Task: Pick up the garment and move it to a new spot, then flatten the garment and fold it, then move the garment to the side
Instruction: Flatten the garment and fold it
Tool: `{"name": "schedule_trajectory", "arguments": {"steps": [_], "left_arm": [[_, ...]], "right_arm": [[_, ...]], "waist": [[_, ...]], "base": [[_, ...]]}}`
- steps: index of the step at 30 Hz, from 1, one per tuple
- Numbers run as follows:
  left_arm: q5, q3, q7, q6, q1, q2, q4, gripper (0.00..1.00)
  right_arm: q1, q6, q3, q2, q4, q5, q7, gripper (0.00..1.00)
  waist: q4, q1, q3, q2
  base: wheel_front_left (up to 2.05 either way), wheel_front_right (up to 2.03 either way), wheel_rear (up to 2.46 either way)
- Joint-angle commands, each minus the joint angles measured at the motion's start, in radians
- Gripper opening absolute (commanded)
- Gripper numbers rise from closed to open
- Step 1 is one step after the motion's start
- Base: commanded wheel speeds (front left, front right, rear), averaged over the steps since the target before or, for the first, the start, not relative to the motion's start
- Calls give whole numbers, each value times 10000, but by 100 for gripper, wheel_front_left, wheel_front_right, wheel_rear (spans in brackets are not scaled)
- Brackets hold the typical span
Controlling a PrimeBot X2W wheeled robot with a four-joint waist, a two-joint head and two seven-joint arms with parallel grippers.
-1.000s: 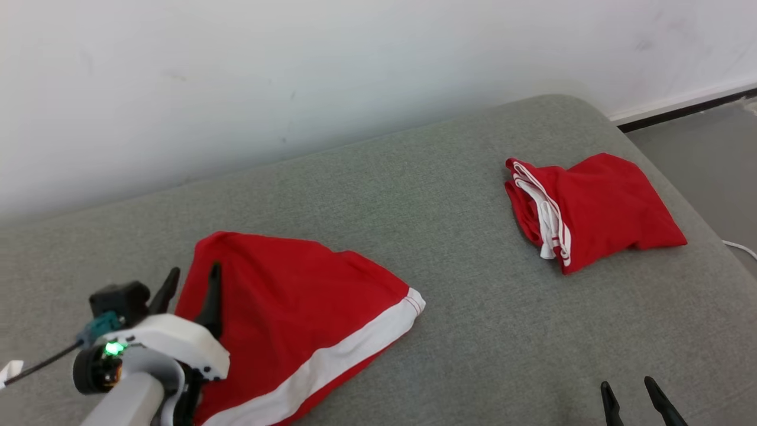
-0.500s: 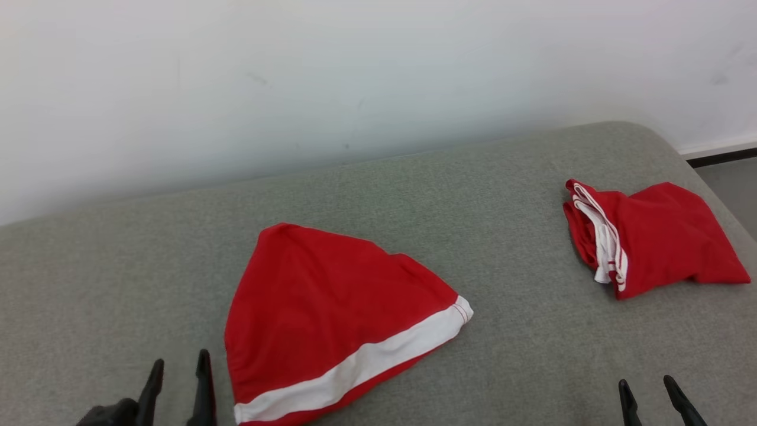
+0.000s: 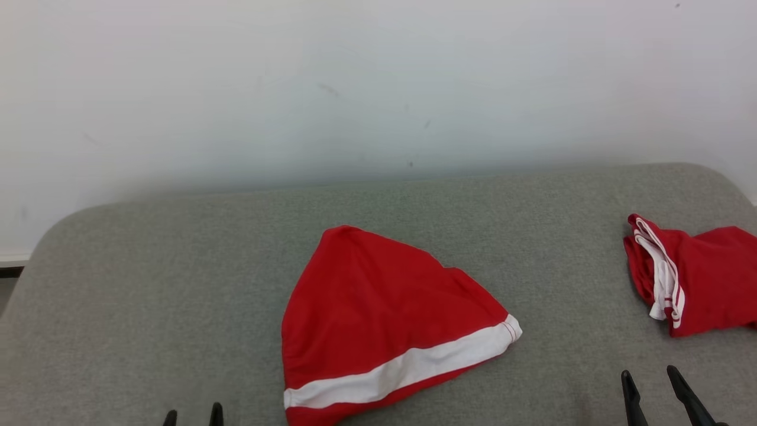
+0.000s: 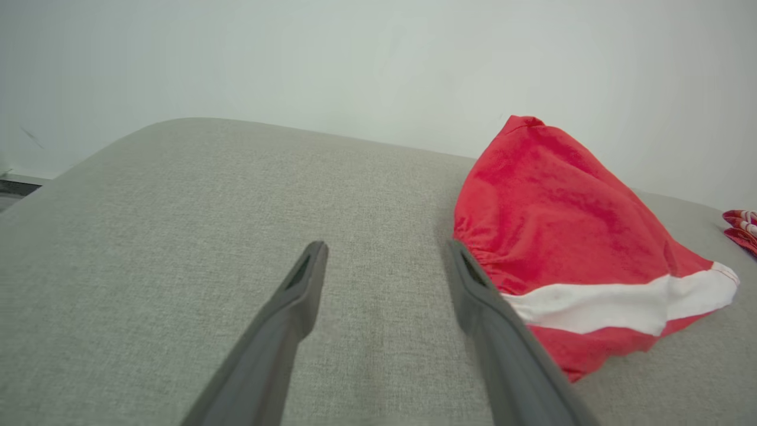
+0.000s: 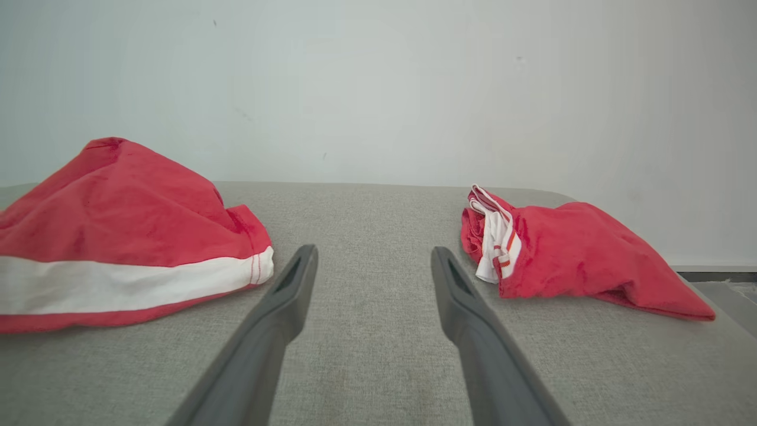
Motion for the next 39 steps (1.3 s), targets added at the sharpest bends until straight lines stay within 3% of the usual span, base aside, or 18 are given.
{"name": "schedule_trajectory", "arguments": {"steps": [1, 11, 26, 30, 34, 39], "left_arm": [[279, 165, -3, -226, 157, -130, 123, 100], [644, 464, -2, -1327, 61, -518, 546, 100], [809, 587, -2, -1628, -62, -677, 836, 100], [157, 100, 82, -1645, -223, -637, 1251, 100], [-1121, -841, 942, -1622, -729, -74, 1195, 100], [-3180, -1680, 2516, -1625, -1350, 808, 786, 100]], "right_arm": [[-48, -26, 59, -91, 92, -65, -24, 100], [-102, -26, 282, -57, 248, -13, -24, 100], [-136, -26, 584, -131, 304, 137, -24, 100], [-400, -26, 670, -305, 285, 421, -24, 100], [-884, -26, 1083, -851, 568, 777, -24, 100], [-2107, -26, 2726, -1560, 1582, 1784, 491, 100]], "waist": [[230, 0, -173, 0], [472, 0, -275, 0], [391, 0, -243, 0], [418, 0, -188, 0], [520, 0, 0, 0], [708, 0, 343, 0]], "base": [[0, 0, 0], [0, 0, 0], [0, 0, 0], [0, 0, 0], [0, 0, 0], [0, 0, 0]]}}
